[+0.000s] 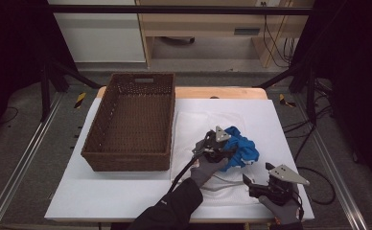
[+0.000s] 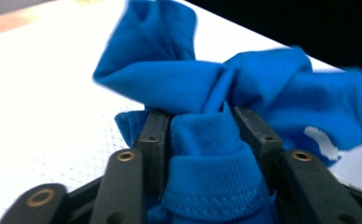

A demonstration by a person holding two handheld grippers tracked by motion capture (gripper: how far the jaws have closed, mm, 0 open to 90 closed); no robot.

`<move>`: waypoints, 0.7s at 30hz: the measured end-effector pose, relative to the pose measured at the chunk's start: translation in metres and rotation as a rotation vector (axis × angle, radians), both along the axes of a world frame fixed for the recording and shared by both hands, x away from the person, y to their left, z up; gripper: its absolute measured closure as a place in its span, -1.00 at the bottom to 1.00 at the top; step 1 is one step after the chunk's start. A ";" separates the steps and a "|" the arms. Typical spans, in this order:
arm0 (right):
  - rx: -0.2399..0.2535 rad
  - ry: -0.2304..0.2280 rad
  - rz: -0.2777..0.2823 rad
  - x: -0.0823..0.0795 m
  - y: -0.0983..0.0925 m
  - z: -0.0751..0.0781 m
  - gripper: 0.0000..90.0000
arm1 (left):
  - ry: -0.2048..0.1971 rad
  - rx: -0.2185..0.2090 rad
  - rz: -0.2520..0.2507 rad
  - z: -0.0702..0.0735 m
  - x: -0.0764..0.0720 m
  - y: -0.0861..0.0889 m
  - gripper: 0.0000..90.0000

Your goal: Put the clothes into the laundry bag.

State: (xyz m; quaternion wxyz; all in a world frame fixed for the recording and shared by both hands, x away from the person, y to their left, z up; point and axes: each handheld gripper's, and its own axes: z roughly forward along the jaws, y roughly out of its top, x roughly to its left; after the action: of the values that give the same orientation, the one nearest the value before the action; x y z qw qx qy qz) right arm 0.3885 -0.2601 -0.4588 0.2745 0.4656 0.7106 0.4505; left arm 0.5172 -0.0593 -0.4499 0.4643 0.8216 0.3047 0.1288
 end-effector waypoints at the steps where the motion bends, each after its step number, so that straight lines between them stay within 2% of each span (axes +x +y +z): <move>1: -0.001 0.000 0.002 0.000 0.000 0.000 -0.86 | 0.008 0.002 -0.004 -0.002 0.001 -0.001 0.21; 4: -0.003 0.001 0.004 0.000 0.000 0.000 -0.87 | 0.030 0.007 -0.021 -0.005 0.003 -0.001 0.01; 5: -0.002 0.000 0.003 0.000 0.000 0.000 -0.87 | 0.030 0.010 -0.026 -0.005 0.003 -0.001 -0.14; 6: -0.002 0.000 0.003 0.000 0.000 0.000 -0.87 | 0.035 0.007 -0.031 -0.005 0.003 -0.001 -0.14; 7: -0.002 -0.001 0.003 0.000 0.000 0.000 -0.87 | 0.026 -0.002 -0.037 -0.001 0.002 0.001 -0.29; 9: 0.001 -0.003 0.004 0.000 0.001 0.001 -0.87 | 0.027 -0.007 -0.037 0.001 0.000 0.002 -0.45; 10: 0.001 -0.003 0.004 0.000 0.001 0.001 -0.87 | 0.016 -0.009 -0.033 0.005 -0.002 0.004 -0.45; 11: 0.001 -0.004 0.003 0.000 0.001 0.001 -0.87 | -0.015 -0.006 -0.032 0.013 -0.007 0.008 -0.57; 12: 0.001 -0.004 0.003 0.000 0.001 0.001 -0.87 | -0.015 -0.006 -0.032 0.013 -0.007 0.008 -0.60; 13: 0.004 -0.007 0.004 0.000 0.002 0.003 -0.87 | -0.031 -0.012 -0.045 0.022 -0.012 0.014 -0.63; 14: 0.004 -0.007 0.004 0.000 0.002 0.003 -0.87 | -0.031 -0.012 -0.045 0.022 -0.012 0.014 -0.65; 16: 0.009 -0.011 0.006 0.000 0.002 0.005 -0.87 | -0.041 -0.030 -0.049 0.031 -0.017 0.022 -0.65; 17: 0.011 -0.016 0.003 0.001 0.003 0.006 -0.87 | -0.053 -0.025 -0.041 0.039 -0.023 0.031 -0.64; 18: 0.011 -0.016 0.003 0.001 0.003 0.006 -0.87 | -0.053 -0.025 -0.041 0.039 -0.023 0.031 -0.62; 19: 0.012 -0.020 0.005 0.001 0.004 0.008 -0.88 | -0.078 -0.007 -0.032 0.046 -0.029 0.041 -0.59; 21: 0.008 -0.023 0.008 0.002 0.005 0.009 -0.88 | -0.082 -0.008 -0.021 0.048 -0.031 0.045 -0.59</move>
State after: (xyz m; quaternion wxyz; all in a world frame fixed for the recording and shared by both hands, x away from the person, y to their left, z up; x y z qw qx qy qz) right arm 0.3902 -0.2550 -0.4497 0.2789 0.4587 0.7075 0.4597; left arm 0.4858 -0.0139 -0.4014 0.4809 0.8169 0.2775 0.1564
